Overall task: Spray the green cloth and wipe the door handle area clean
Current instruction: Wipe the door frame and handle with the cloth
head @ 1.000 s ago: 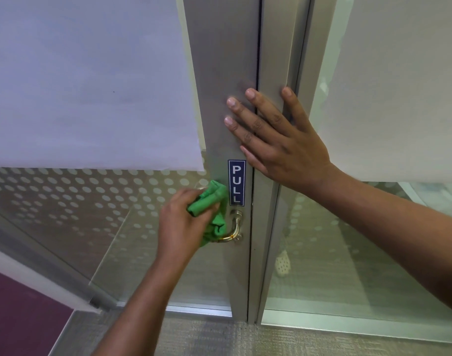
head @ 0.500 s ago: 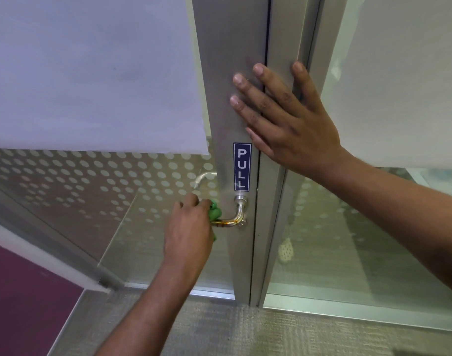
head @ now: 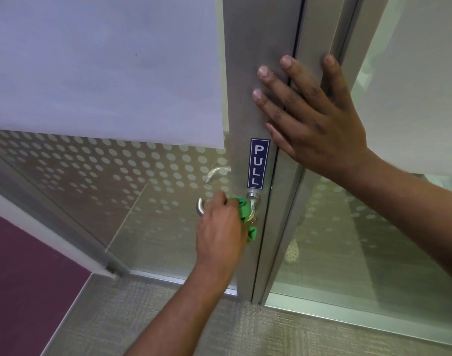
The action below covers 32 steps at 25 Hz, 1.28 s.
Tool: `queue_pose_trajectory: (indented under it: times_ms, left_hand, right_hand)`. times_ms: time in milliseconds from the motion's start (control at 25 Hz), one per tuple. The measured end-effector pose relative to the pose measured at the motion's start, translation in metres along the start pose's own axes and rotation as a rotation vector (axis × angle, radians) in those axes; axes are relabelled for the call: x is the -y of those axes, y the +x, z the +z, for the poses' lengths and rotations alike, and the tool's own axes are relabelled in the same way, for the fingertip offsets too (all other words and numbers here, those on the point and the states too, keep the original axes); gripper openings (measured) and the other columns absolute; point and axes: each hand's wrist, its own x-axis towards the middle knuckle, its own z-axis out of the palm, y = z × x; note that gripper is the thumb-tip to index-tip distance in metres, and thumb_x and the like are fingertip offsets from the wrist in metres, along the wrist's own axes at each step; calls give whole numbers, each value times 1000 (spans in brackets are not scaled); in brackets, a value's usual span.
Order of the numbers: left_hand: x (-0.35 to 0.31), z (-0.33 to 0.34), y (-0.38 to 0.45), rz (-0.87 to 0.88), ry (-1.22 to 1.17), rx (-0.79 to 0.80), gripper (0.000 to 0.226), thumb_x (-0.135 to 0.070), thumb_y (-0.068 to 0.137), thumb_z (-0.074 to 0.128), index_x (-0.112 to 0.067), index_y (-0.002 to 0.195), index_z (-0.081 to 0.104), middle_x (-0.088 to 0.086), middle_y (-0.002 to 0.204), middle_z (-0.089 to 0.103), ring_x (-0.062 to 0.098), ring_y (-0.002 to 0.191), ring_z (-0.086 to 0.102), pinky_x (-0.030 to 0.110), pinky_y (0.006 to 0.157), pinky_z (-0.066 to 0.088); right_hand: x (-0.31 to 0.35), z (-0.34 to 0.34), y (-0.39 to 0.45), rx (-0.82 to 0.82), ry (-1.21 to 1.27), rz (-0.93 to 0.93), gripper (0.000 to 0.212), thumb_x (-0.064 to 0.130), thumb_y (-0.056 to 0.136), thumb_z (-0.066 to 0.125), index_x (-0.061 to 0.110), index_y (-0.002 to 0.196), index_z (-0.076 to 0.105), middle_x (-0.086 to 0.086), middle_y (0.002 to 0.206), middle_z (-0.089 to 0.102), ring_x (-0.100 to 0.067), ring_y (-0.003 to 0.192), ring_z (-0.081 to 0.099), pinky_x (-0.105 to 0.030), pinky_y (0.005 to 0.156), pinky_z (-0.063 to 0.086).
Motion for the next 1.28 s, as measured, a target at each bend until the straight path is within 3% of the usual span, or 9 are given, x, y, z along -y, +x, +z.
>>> queue_pose_trajectory:
  times_ms: [120, 280, 600, 720, 800, 1040, 1280]
  left_hand:
    - [47, -22, 27, -127, 21, -50, 23, -27, 92, 75, -13, 110, 75, 6, 107, 63, 19, 75, 57, 35, 72, 56]
    - [81, -40, 51, -141, 28, 56, 20, -22, 102, 63, -11, 112, 75, 9, 110, 66, 26, 84, 66, 46, 83, 61]
    - [55, -35, 19, 82, 20, 32, 29, -11, 93, 70, -14, 122, 73, 1, 106, 62, 21, 84, 60, 42, 71, 58]
    - [22, -23, 0, 177, 8, 96, 34, -9, 88, 73, -17, 121, 73, 0, 106, 63, 17, 84, 56, 31, 64, 48]
    - [2, -12, -1, 222, 31, 99, 30, -10, 85, 72, -16, 115, 74, 2, 103, 61, 21, 84, 57, 31, 60, 43]
    - [-32, 6, 17, 317, 92, 121, 35, -13, 83, 77, -13, 117, 74, 7, 115, 64, 27, 98, 64, 41, 76, 60]
    - [4, -6, 2, 331, 131, 223, 50, -13, 65, 91, -17, 113, 76, 1, 107, 65, 22, 87, 62, 32, 52, 48]
  right_hand:
    - [2, 1, 1, -3, 0, 2, 51, 30, 119, 49, 12, 166, 46, -14, 174, 42, -41, 158, 44, -70, 121, 26]
    - [1, 0, 1, -9, 7, -3, 51, 30, 119, 50, 12, 166, 47, -15, 174, 43, -41, 158, 45, -70, 120, 26]
    - [3, 1, 2, -8, 4, -1, 51, 30, 118, 50, 11, 166, 47, -15, 173, 43, -41, 158, 45, -70, 120, 27]
    - [2, 0, 2, -10, -2, 13, 51, 30, 119, 50, 11, 166, 46, -15, 173, 43, -41, 158, 46, -70, 120, 27]
    - [3, 0, 3, -8, -1, 19, 51, 31, 120, 49, 11, 167, 46, -14, 173, 43, -40, 158, 46, -69, 121, 27]
    - [2, 0, 3, -11, -10, 14, 52, 32, 119, 50, 12, 168, 44, -13, 174, 43, -39, 158, 46, -66, 123, 26]
    - [5, 0, 4, -30, 1, 29, 52, 31, 118, 53, 13, 166, 48, -12, 171, 47, -38, 156, 49, -65, 123, 30]
